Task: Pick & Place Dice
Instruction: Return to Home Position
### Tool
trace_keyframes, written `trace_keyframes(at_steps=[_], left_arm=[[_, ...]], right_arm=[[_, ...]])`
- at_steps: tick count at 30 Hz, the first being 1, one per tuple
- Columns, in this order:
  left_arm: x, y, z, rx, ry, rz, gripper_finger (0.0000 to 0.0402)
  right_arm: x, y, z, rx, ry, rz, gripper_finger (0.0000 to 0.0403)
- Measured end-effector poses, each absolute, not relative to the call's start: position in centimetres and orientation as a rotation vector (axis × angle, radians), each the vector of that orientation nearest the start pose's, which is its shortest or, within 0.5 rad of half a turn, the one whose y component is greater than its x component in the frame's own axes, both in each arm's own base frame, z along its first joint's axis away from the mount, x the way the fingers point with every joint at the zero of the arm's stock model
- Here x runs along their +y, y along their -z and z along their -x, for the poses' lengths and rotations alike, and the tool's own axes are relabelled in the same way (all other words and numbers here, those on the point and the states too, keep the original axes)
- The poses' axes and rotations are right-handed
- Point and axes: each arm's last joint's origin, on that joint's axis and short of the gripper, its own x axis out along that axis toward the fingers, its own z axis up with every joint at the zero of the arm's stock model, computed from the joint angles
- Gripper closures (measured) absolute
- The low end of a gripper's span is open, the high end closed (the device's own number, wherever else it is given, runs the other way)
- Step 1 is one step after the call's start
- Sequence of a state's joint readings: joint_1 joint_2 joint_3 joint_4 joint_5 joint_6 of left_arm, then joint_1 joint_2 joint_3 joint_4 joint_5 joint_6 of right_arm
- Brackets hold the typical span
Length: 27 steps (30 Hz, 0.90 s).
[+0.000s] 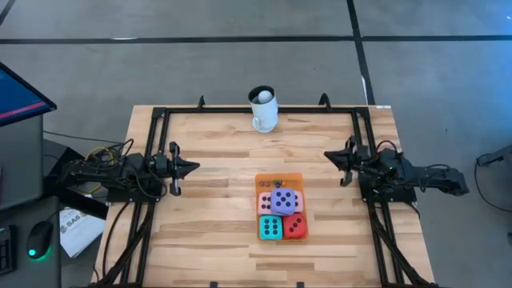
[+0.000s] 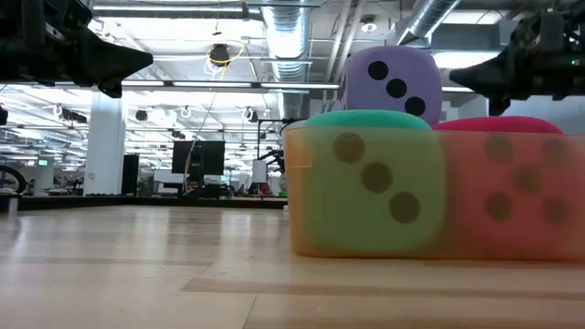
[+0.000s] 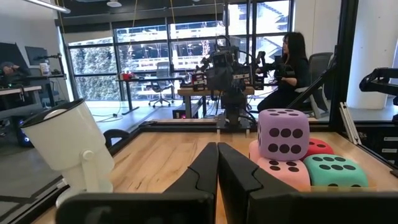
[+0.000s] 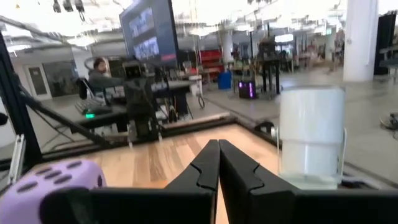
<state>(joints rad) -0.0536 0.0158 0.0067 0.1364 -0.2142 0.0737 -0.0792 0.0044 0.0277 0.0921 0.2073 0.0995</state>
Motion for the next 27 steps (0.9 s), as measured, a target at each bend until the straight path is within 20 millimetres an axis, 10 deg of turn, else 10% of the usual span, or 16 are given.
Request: trace_keyframes(at_steps=[27], left_arm=[[0.1, -17.8, -9.7, -0.120, -0.168, -0.056, 0.0402]], right_arm=[[-1.4, -17.0, -9.6, -0.041, 0.289, -0.020, 0.0397]])
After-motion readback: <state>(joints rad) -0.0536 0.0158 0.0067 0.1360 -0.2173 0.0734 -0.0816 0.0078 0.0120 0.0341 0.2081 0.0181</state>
